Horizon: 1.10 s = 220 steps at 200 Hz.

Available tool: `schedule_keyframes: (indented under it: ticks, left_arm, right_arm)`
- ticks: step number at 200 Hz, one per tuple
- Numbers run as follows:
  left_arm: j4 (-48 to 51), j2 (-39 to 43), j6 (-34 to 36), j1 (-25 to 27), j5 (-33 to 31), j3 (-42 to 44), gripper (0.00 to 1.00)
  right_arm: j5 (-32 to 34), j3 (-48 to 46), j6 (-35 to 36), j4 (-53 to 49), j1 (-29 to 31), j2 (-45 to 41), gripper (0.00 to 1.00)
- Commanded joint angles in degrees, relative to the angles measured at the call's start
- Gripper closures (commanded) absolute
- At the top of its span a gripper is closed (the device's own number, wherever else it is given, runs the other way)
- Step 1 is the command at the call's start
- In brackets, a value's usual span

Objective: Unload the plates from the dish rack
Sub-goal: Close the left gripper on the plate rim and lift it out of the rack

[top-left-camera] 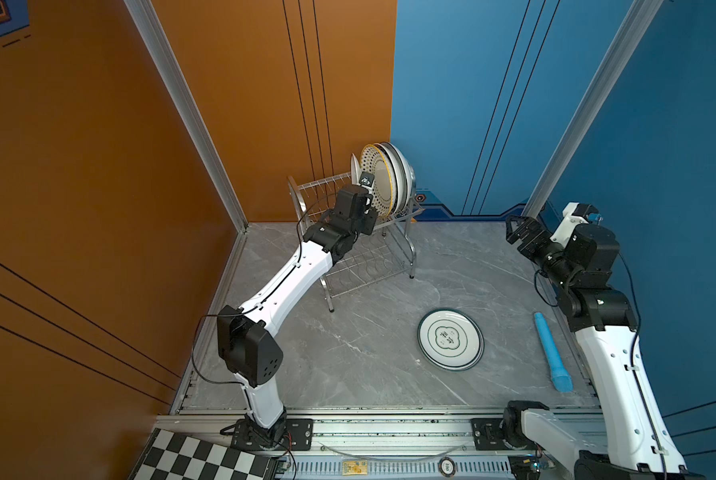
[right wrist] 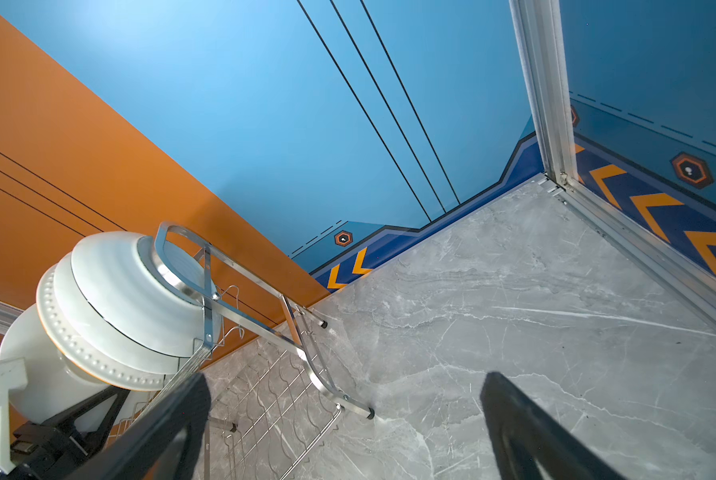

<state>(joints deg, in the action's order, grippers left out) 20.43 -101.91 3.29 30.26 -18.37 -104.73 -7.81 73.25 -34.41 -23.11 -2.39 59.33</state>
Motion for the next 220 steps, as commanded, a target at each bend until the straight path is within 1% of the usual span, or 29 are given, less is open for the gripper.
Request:
schedule_keyframes:
  ticks: [1,46,136,170,220]
  left_arm:
    - [-0.4,3.1,1.4,-0.5,2.0,-1.1,0.99]
    - [-0.8,3.6,2.2,-1.0,1.7,-2.4,1.00]
    - [-0.5,4.8,8.4,-1.2,0.0,-4.6,1.00]
    - [-0.5,6.5,9.8,-1.3,-1.0,-4.5,1.00]
    - [-0.3,10.6,10.1,-0.9,-1.8,-3.2,1.00]
  right_arm:
    - [-1.4,-0.7,-0.4,1.4,-0.5,-0.7,0.00]
    - [-1.4,-1.1,-0.5,1.4,-0.7,-0.9,0.00]
    - [-2.5,-1.6,-0.2,1.3,-0.9,-0.8,0.00]
    - [-2.8,-1.8,-0.1,1.3,-1.1,-1.0,0.00]
    - [-4.4,-2.3,-0.1,1.4,-1.4,-1.0,0.00]
